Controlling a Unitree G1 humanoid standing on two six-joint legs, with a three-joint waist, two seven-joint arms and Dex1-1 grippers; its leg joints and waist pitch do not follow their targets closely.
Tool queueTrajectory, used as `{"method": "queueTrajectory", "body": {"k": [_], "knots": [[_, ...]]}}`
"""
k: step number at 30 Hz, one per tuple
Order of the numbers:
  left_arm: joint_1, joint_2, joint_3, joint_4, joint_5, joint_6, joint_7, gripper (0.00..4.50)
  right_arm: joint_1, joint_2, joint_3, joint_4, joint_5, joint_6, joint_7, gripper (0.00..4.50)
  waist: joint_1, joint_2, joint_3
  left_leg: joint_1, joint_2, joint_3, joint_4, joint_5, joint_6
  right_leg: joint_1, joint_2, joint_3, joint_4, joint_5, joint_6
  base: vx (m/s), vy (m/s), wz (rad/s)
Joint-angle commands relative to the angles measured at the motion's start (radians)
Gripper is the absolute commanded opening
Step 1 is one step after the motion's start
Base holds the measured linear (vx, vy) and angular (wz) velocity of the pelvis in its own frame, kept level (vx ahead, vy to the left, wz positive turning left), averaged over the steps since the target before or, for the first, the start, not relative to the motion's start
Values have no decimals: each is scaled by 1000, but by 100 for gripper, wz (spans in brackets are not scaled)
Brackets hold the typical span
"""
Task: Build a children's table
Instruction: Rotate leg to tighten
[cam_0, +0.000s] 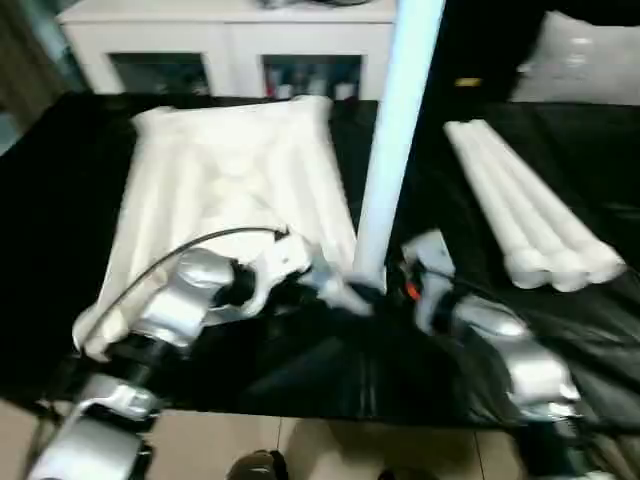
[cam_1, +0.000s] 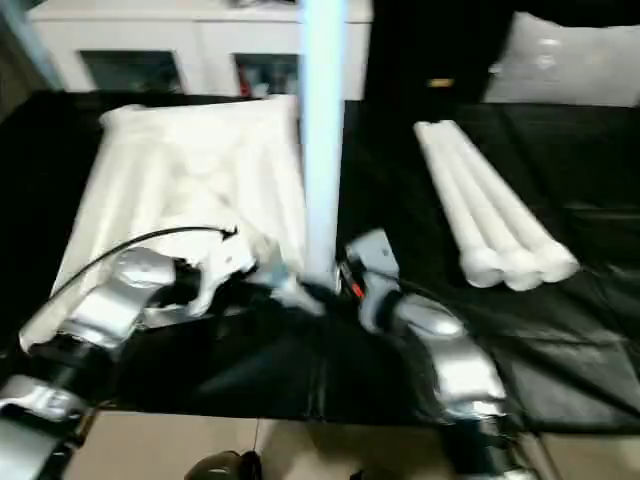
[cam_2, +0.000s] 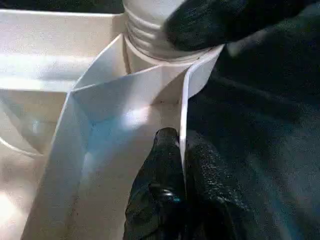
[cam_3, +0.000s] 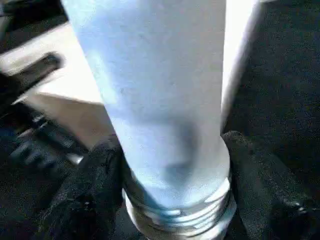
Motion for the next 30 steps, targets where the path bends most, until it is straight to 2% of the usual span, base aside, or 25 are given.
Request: {"method": "queueTrajectory", "body": {"k": [1, 2, 3, 5, 6, 7, 9, 11, 12, 13, 19, 21, 23, 24, 25, 26, 29, 30], "knots": [[-26, -98, -10, -14, -31, 26, 121, 0, -1, 81, 125, 49, 8, 54, -4, 272, -1, -15, -33, 28, 59, -42, -81, -449, -47, 3, -90, 56, -120, -573, -114, 0, 0, 0], [-48, -151, 18, 0, -9, 72, 241, 0, -27, 116, 116, 91, -24, 67, -89, 272, -2, -16, -35, 27, 58, -42, -80, -432, -43, 5, -91, 57, -120, -567, -112, 0, 0, 0], [-56, -174, 30, 1, 4, 88, 290, 0, -37, 128, 108, 105, -44, 74, -133, 272, 0, -15, -36, 23, 57, -42, -82, -416, -36, 9, -88, 55, -120, -543, -111, 0, 0, 0], [-60, -192, 36, -7, 10, 104, 317, 0, -44, 148, 79, 117, -36, 64, -164, 272, 2, -17, -40, 23, 58, -40, -82, -387, -18, 9, -85, 57, -117, -470, -116, 0, 0, 0], [-60, -197, 38, -11, 12, 110, 325, 0, -45, 156, 66, 119, -31, 63, -175, 328, 2, -16, -43, 17, 57, -38, -83, -362, -5, 12, -82, 57, -112, -404, -126, 0, 0, 0], [-60, -200, 36, -16, 13, 111, 325, 0, -45, 157, 53, 119, -29, 48, -185, 342, 4, -13, -49, 13, 58, -37, -82, -330, 6, 17, -80, 56, -105, -330, -137, 0, 0, 0], [-57, -204, 34, -28, 20, 113, 322, 0, -41, 161, 37, 112, -34, 34, -199, 344, 5, -11, -54, 8, 56, -34, -76, -283, 27, 22, -78, 55, -95, -228, -160, 0, 0, 0], [-46, -192, 20, -46, 20, 101, 288, 0, -29, 153, 32, 98, -32, 23, -188, 351, 6, -10, -58, 6, 54, -31, -72, -253, 45, 26, -78, 53, -92, -177, -174, 0, 0, 0], [-39, -182, 12, -56, 19, 93, 267, 0, -20, 150, 26, 90, -24, 19, -179, 365, 6, -9, -59, 6, 54, -31, -70, -243, 50, 27, -79, 53, -91, -163, -178, 0, 0, 0], [-31, -173, 5, -65, 19, 90, 255, 0, -14, 148, 17, 83, -17, 15, -174, 378, 7, -7, -63, 3, 54, -30, -67, -208, 67, 31, -78, 51, -85, -106, -194, 0, 0, 0], [13, -86, -29, -98, 7, 42, 135, 0, 27, 35, -12, 27, 17, -70, -54, 429, 8, -4, -68, -1, 56, -28, -58, -157, 102, 39, -75, 44, -75, -12, -220, 0, 0, 0], [24, -35, -39, -92, 4, -1, 71, 0, 45, -53, -29, -5, 50, -106, 69, 443, 9, -6, -70, -1, 56, -27, -54, -151, 115, 40, -75, 43, -73, 8, -230, 0, 0, 0], [27, -15, -43, -90, 0, -19, 41, 0, 50, -89, -38, -16, 74, -106, 130, 443, 10, -5, -69, 0, 57, -26, -53, -155, 127, 39, -76, 43, -74, 6, -241, 0, 0, 0], [31, 10, -51, -88, -5, -54, 0, 0, 57, -137, -40, -32, 104, -106, 218, 443, 11, -6, -68, -1, 57, -25, -52, -159, 129, 40, -76, 43, -74, -7, -246, 0, 0, 0], [31, 11, -51, -88, -5, -55, -1, 0, 58, -138, -40, -32, 105, -106, 220, 443, 11, -6, -68, -1, 57, -25, -52, -159, 129, 40, -76, 43, -74, -7, -246, 0, 0, 0], [35, 40, -65, -84, -14, -101, -61, 0, 63, -200, -27, -48, 135, -113, 339, 443, 15, -7, -68, 0, 59, -26, -51, -174, 132, 41, -78, 42, -75, -36, -245, 0, 0, 0], [36, 78, -90, -81, -29, -151, -152, 0, 51, -265, -5, -45, 159, -134, 459, 443, 20, -2, -69, 1, 65, -25, -49, -177, 136, 36, -76, 40, -72, -40, -253, 0, 0, 0], [33, 96, -105, -76, -31, -174, -193, 0, 37, -285, 8, -32, 153, -148, 486, 443, 21, -5, -69, 2, 66, -25, -50, -184, 130, 34, -77, 40, -70, -52, -256, 0, 0, 0]]}}
